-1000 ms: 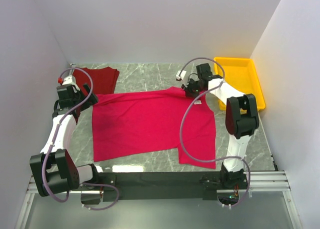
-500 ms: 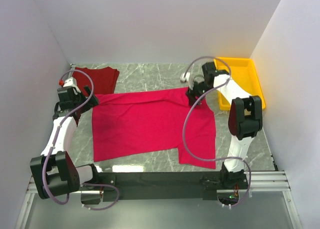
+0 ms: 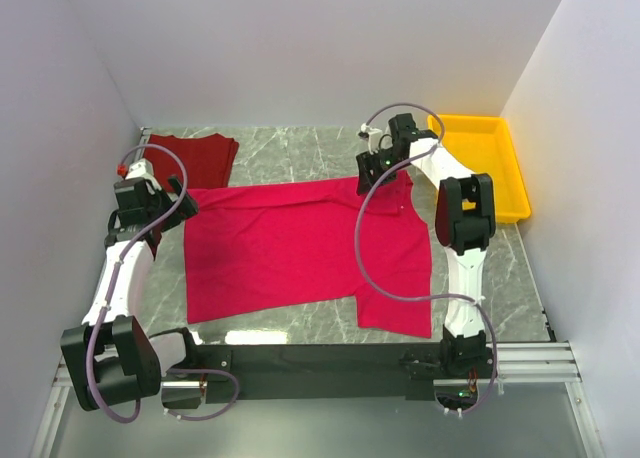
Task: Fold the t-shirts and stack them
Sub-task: Fold the tshirt
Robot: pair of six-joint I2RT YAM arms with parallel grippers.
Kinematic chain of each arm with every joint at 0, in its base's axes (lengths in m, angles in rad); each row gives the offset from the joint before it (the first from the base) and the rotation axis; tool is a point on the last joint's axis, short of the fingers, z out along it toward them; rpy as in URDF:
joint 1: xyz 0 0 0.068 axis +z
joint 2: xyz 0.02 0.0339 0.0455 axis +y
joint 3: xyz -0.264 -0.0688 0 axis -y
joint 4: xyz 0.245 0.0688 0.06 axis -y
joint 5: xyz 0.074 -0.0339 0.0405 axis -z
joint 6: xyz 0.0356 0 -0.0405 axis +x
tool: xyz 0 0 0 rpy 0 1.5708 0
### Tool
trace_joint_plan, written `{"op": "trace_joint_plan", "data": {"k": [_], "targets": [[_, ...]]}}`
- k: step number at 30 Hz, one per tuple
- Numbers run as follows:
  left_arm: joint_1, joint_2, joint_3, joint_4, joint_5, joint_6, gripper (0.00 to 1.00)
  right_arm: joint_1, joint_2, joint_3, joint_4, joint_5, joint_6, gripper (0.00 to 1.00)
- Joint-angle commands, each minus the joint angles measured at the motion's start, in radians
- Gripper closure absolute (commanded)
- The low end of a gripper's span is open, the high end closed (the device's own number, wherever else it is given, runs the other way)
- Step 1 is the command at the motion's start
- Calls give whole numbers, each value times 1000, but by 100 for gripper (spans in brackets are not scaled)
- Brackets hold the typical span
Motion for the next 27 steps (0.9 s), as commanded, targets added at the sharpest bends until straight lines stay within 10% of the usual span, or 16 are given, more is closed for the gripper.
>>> {"op": "trace_joint_plan", "data": {"k": [1, 15, 27], "targets": [[4, -28, -9, 6, 19, 5, 4, 7, 4, 31, 27, 56, 91, 36], [4, -42, -36, 17, 25, -1, 4, 36, 101, 132, -4, 160, 138, 44], [5, -48, -43, 17, 25, 4, 4, 48, 61, 94, -20, 150, 138, 95]]}}
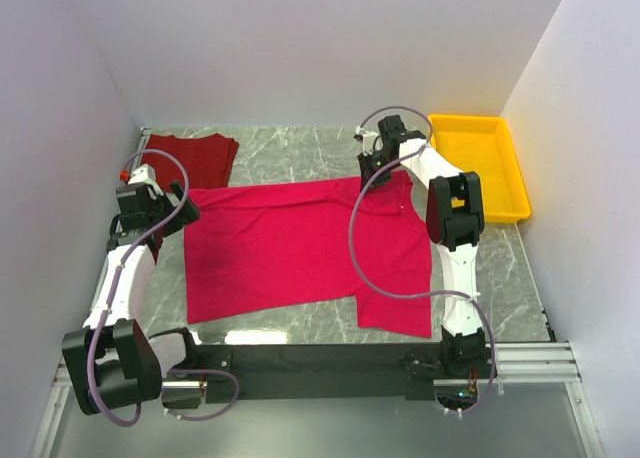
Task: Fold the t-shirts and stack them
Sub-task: Fold the tshirt
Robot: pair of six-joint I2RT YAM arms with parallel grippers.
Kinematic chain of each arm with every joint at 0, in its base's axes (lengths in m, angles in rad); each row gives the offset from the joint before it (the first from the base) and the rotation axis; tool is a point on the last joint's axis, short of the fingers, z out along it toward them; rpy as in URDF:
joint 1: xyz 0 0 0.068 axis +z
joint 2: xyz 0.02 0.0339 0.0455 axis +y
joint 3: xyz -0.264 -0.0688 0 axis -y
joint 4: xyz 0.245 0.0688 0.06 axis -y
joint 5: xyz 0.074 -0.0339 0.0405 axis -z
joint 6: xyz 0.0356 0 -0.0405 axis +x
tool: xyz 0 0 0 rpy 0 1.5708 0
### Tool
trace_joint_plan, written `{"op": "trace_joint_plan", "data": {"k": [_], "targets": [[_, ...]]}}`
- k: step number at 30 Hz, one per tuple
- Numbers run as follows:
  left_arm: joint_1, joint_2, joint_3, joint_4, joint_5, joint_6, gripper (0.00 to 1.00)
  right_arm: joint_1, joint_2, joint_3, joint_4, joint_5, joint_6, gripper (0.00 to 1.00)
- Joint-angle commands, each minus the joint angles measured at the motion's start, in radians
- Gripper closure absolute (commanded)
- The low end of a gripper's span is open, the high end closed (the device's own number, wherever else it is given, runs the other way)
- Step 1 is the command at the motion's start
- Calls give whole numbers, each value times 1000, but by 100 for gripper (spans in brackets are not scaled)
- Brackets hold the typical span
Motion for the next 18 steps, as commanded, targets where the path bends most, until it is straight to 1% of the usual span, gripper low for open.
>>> {"op": "trace_joint_plan", "data": {"k": [1, 6, 12, 15, 18], "targets": [[4, -29, -3, 29, 19, 6, 4, 5, -52, 0, -7, -14, 13, 99], [6, -37, -5, 26, 18, 9, 4, 5, -106, -26, 4, -40, 27, 100], [11, -45, -5, 24, 18, 15, 4, 5, -212, -127, 26, -70, 30, 100], [12, -45, -5, 27, 19, 15, 4, 8, -265, -205, 27, -77, 19, 100], [14, -40, -5, 32, 24, 15, 4, 22, -305, -314, 10, -77, -34, 100]]}}
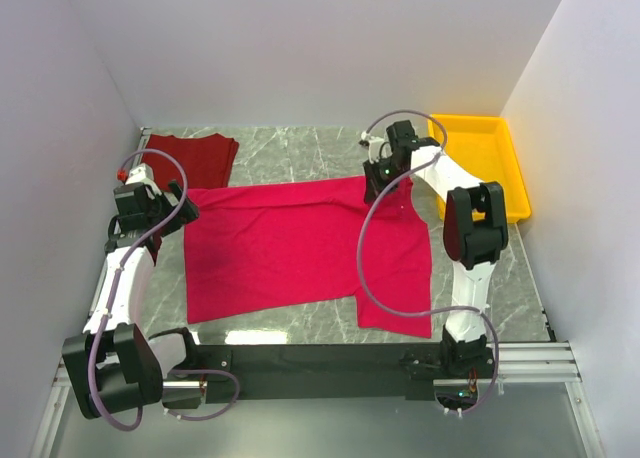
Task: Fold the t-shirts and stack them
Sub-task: Fold the tshirt
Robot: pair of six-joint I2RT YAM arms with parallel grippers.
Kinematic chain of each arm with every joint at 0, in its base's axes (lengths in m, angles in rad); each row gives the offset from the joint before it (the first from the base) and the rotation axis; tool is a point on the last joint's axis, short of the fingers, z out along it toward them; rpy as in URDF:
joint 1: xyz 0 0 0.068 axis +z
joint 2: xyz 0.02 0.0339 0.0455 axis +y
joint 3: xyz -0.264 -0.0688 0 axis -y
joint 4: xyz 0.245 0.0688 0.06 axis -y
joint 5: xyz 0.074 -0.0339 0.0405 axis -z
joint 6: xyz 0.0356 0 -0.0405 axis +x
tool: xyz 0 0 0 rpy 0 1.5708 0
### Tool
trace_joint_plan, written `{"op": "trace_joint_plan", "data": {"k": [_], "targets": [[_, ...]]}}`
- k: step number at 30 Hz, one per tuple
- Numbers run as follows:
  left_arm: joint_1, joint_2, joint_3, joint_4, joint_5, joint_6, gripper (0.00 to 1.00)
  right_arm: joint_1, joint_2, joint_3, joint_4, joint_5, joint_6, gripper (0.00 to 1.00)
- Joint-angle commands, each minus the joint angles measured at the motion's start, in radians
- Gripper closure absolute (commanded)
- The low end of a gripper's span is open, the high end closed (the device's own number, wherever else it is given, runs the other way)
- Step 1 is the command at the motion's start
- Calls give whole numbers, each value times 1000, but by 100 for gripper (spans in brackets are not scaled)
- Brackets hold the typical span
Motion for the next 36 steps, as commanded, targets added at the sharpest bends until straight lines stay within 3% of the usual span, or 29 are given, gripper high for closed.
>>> {"op": "trace_joint_plan", "data": {"k": [1, 3, 5, 6, 7, 8, 12, 17, 24, 30, 36], "targets": [[5, -19, -5, 33, 25, 14, 4, 28, -94, -104, -17, -14, -63, 100], [7, -15, -6, 38, 31, 12, 4, 71, -136, -187, -33, 23, -119, 99], [8, -15, -6, 36, 29, 14, 4, 91, -177, -267, -41, 48, -165, 90], [8, -16, -6, 35, 28, 16, 4, 97, -194, -289, -48, 58, -175, 81], [8, -16, -6, 36, 31, 16, 4, 97, -228, -331, -53, 62, -192, 63], [10, -19, -9, 36, 26, 16, 4, 97, -249, -351, -54, 71, -203, 60], [11, -22, -15, 38, 31, 16, 4, 96, -375, -390, -59, 80, -255, 57], [11, -24, -17, 41, 39, 11, 4, 30, -398, -275, -61, -47, -218, 57], [11, -35, -8, 33, 40, 17, 4, 25, -186, -56, -91, -64, -143, 51], [13, -53, -28, 33, 45, 11, 4, 34, -15, 110, -177, -61, -191, 47], [14, -62, -43, 36, 46, 8, 4, 48, 39, 136, -183, -18, -197, 46]]}}
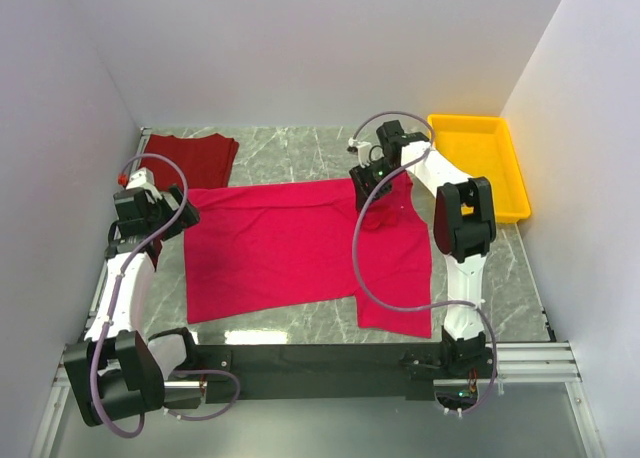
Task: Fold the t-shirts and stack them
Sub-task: Fold the tshirt
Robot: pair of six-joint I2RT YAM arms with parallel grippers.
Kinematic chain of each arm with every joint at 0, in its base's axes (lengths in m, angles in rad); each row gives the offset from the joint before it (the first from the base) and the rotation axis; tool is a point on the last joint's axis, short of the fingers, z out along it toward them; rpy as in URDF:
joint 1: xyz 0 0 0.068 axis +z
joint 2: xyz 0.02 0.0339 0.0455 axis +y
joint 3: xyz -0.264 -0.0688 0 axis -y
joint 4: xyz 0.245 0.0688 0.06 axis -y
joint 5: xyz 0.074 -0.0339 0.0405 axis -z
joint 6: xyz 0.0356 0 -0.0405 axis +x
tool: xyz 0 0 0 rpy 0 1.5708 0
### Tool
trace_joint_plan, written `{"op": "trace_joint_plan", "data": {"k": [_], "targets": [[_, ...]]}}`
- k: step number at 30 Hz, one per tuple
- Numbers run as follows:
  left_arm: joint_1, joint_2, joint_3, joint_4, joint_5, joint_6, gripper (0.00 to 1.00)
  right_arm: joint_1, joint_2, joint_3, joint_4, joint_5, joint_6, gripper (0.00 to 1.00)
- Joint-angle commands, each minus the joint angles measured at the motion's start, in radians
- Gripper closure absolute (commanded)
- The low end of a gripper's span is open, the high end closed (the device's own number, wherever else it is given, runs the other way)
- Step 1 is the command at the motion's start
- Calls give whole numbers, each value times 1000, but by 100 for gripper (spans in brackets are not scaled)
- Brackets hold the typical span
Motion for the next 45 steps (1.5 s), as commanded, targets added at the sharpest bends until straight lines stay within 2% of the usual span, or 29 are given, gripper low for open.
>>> {"op": "trace_joint_plan", "data": {"k": [1, 7, 11, 18, 20, 24, 33, 40, 45], "targets": [[6, -27, -12, 34, 24, 3, 4, 18, -16, 58, -33, 10, -17, 46], [8, -22, -17, 39, 25, 4, 4, 74, -40, -33, -62, -14, -46, 51], [8, -22, -8, 36, 22, 12, 4, 128, -90, -151, -85, -37, -70, 53], [14, -21, -15, 39, 27, 17, 4, 208, -272, -292, -98, -20, -89, 52], [16, -19, -17, 42, 31, 14, 4, 191, -310, -275, -89, -20, -65, 52], [16, -19, -14, 39, 34, 14, 4, 75, -323, -225, -34, -3, -3, 53], [22, 1, -40, 83, 77, -40, 4, -120, -292, -245, 93, 36, 83, 53], [34, 178, 21, 122, 80, -117, 5, -150, -321, -335, 148, 10, 129, 53], [60, 318, 107, 149, 113, -120, 18, -182, -327, -363, 181, 1, 167, 53]]}}
